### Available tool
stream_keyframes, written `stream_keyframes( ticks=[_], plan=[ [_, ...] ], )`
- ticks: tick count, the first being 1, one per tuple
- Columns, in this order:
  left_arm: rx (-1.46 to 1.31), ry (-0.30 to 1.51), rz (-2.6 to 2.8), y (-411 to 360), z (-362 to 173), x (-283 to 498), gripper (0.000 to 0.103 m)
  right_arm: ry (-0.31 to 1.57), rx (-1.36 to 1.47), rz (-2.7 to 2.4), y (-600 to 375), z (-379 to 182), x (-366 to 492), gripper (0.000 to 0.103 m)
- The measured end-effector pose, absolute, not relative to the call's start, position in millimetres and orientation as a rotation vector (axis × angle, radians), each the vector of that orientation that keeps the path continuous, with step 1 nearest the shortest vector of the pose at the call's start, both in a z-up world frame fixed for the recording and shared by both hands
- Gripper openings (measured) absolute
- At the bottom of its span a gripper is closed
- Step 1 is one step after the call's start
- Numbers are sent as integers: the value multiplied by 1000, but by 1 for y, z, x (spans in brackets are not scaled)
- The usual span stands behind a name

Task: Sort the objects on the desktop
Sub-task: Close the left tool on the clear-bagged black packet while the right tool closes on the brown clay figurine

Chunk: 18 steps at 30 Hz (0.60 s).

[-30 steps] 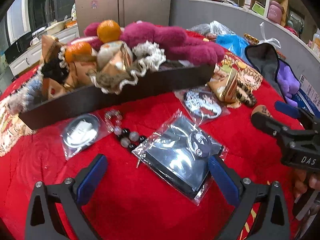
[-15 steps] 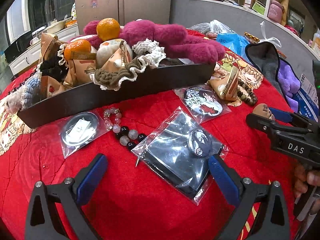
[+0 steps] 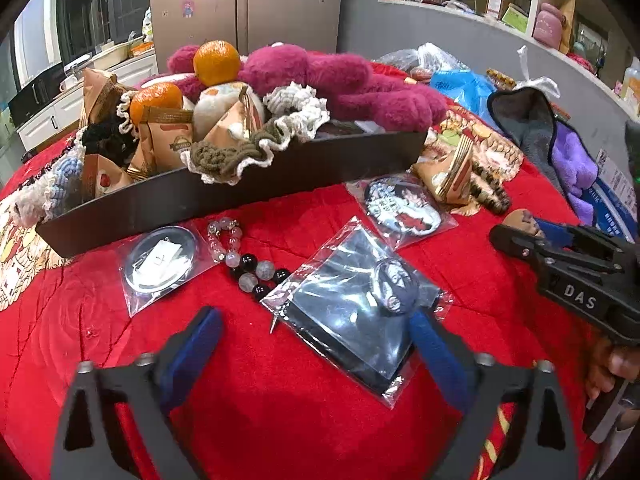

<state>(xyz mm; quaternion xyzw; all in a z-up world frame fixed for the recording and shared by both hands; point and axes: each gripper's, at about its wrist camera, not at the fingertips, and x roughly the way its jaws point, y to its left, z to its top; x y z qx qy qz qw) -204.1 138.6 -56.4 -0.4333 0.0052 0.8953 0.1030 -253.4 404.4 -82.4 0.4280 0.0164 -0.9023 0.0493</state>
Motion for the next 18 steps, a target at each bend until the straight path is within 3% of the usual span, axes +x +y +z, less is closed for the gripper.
stream_keyframes(
  ticks=[2, 8, 11, 18],
  plan=[
    [-1257, -24, 2636, 134, -54, -201, 56, 39, 1302, -2746, 406, -82, -253, 41],
    [-1243, -77, 2655, 126, -52, -198, 13, 48, 1301, -2750, 405, -82, -253, 41],
    [-1231, -102, 2646, 124, -50, -198, 6, 47, 1300, -2749, 405, -82, -252, 41],
    [-1183, -117, 2631, 125, -43, -192, 1, 45, 1295, -2752, 406, -81, -252, 41]
  ],
)
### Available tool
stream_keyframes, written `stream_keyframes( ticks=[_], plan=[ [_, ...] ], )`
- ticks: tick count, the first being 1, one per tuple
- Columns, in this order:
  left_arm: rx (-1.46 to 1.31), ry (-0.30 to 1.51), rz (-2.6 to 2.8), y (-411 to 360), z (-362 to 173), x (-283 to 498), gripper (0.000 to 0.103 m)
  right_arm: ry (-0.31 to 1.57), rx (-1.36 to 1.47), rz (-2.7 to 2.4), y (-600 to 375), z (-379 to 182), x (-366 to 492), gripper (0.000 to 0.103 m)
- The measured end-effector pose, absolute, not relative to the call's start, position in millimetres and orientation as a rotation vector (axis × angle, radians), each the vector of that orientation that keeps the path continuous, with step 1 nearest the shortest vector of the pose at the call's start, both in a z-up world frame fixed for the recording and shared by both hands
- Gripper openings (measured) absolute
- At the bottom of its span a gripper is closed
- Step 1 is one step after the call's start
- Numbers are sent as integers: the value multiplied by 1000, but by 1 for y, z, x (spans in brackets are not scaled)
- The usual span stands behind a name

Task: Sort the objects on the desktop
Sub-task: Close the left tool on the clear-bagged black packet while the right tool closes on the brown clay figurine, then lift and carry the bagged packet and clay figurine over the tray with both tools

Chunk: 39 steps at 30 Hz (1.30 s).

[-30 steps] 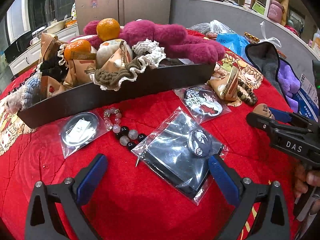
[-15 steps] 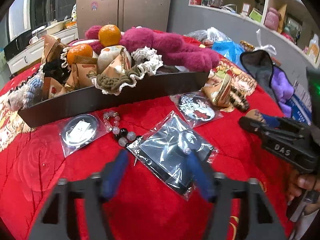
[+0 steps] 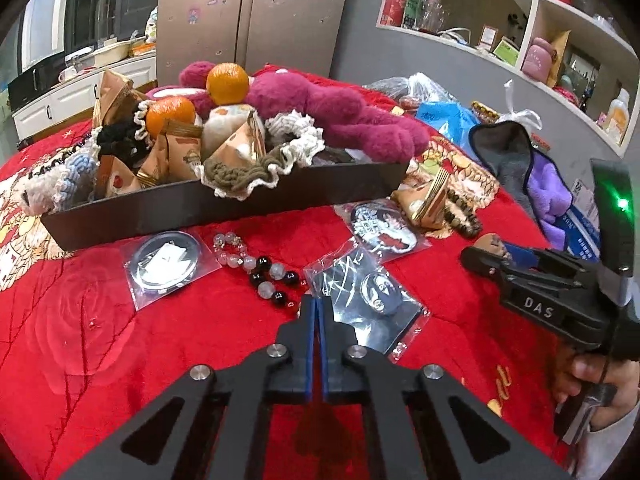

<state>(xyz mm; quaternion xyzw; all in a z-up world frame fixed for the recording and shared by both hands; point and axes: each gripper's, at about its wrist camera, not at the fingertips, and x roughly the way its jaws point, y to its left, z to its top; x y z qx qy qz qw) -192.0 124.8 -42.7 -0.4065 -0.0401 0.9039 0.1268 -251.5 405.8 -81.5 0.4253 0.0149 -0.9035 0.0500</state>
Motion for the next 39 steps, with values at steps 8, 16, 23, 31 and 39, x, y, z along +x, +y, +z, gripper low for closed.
stream_keyframes(
  ticks=[8, 16, 23, 31, 39],
  plan=[
    [-1131, -141, 2633, 121, -31, -185, 1, 39, 1265, -2757, 406, -78, -249, 41],
    [-1071, -147, 2654, 116, -16, -176, 1, 60, 1209, -2779, 401, -72, -245, 41],
    [-1038, -102, 2688, 116, -10, -170, 1, 32, 1152, -2779, 392, -64, -239, 41],
    [-1032, -176, 2709, 101, -3, -168, 1, 11, 1092, -2711, 365, -54, -231, 41],
    [-1021, -186, 2753, 88, 2, -153, 1, 22, 1082, -2666, 341, -50, -223, 41]
  ],
)
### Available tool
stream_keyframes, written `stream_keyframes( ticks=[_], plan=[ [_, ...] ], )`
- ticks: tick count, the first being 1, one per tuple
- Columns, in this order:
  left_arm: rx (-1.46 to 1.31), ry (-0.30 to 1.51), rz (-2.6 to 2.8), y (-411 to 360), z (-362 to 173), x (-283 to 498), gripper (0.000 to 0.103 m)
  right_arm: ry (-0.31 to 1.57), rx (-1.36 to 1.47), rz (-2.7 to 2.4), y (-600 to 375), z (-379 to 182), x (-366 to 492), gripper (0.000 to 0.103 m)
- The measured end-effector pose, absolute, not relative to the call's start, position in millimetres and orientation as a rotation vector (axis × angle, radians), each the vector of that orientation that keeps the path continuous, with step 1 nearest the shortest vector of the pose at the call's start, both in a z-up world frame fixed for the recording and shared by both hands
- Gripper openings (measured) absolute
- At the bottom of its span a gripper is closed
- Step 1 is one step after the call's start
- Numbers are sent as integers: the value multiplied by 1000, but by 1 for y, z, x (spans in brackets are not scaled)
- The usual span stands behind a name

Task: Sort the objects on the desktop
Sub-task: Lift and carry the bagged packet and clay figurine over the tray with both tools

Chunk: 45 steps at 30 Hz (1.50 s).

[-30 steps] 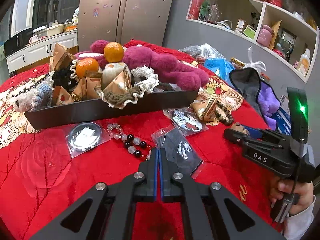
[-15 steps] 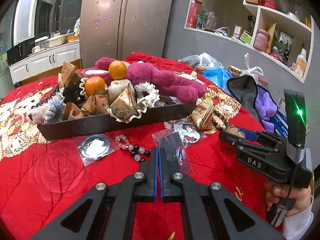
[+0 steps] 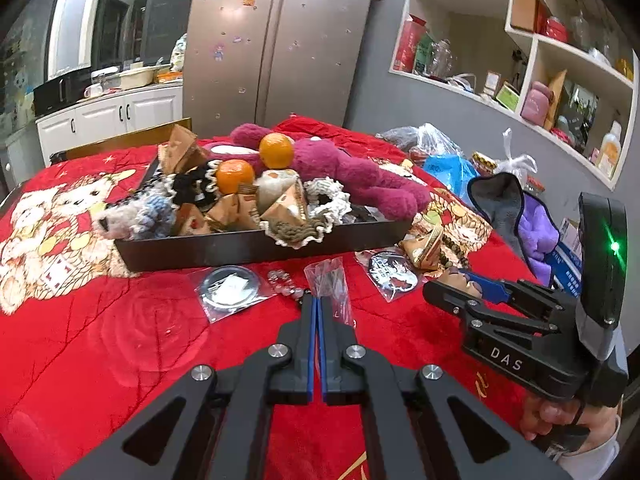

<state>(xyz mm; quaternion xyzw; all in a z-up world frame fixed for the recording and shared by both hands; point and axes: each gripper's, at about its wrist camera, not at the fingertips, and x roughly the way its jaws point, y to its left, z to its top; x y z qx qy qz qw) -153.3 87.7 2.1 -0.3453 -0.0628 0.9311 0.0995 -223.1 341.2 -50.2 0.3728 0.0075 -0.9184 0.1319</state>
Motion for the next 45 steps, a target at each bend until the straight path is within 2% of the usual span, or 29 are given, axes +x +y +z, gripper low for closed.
stream_keyframes(
  ticks=[17, 26, 38, 45],
  plan=[
    [-952, -194, 2834, 55, 33, -131, 1, 38, 1007, -2590, 298, -27, -210, 41],
    [-918, -120, 2867, 52, 63, -143, 1, 20, 971, -2579, 284, -4, -222, 41],
    [-865, -96, 2910, 34, 104, -194, 1, 22, 898, -2585, 269, 45, -275, 41],
    [-859, -59, 2915, 28, 113, -248, 1, 36, 895, -2581, 248, 53, -331, 41]
  ],
)
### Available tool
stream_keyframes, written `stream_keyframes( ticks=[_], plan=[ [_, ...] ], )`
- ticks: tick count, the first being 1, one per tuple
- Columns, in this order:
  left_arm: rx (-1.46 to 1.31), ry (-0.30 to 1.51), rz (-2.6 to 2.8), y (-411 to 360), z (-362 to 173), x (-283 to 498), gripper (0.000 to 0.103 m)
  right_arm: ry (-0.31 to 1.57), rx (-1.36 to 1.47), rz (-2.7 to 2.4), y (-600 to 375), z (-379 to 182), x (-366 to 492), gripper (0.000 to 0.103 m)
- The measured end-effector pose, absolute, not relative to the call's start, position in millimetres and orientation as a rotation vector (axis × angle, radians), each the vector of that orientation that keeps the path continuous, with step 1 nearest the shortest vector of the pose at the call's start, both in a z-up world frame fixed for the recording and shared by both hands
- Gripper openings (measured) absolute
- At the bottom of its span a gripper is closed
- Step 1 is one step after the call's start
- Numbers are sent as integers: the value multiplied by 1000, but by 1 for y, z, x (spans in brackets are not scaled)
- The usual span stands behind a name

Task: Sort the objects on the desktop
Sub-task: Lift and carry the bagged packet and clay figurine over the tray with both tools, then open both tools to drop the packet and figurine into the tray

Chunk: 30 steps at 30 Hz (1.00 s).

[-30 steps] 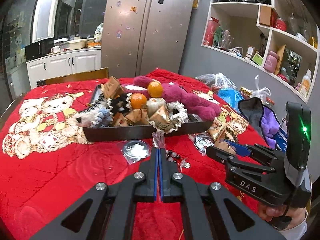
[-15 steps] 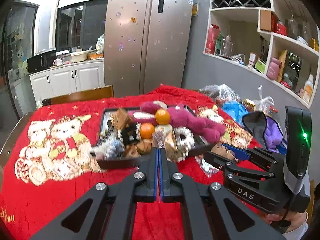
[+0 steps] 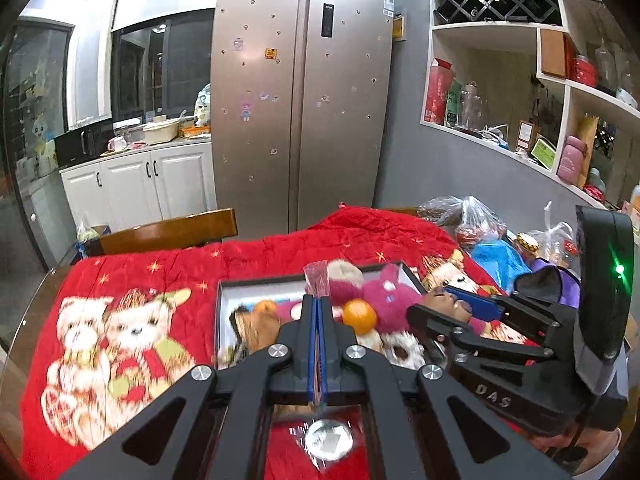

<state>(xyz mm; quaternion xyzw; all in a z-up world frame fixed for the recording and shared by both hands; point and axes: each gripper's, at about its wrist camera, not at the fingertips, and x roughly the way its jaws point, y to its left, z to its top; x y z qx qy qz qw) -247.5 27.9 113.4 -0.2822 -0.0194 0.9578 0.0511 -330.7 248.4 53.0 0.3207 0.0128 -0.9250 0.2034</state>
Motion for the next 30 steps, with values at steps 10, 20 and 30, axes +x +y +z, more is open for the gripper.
stream_keyframes(
  ticks=[10, 20, 30],
  plan=[
    [-879, -121, 2905, 9, 94, -333, 1, 45, 935, -2602, 227, 35, -426, 41],
    [-949, -65, 2952, -2, 64, -373, 1, 66, 990, -2598, 224, 1, -471, 41],
    [-1009, -70, 2924, -3, 48, -380, 1, 62, 1046, -2567, 225, -18, -480, 41]
  ],
)
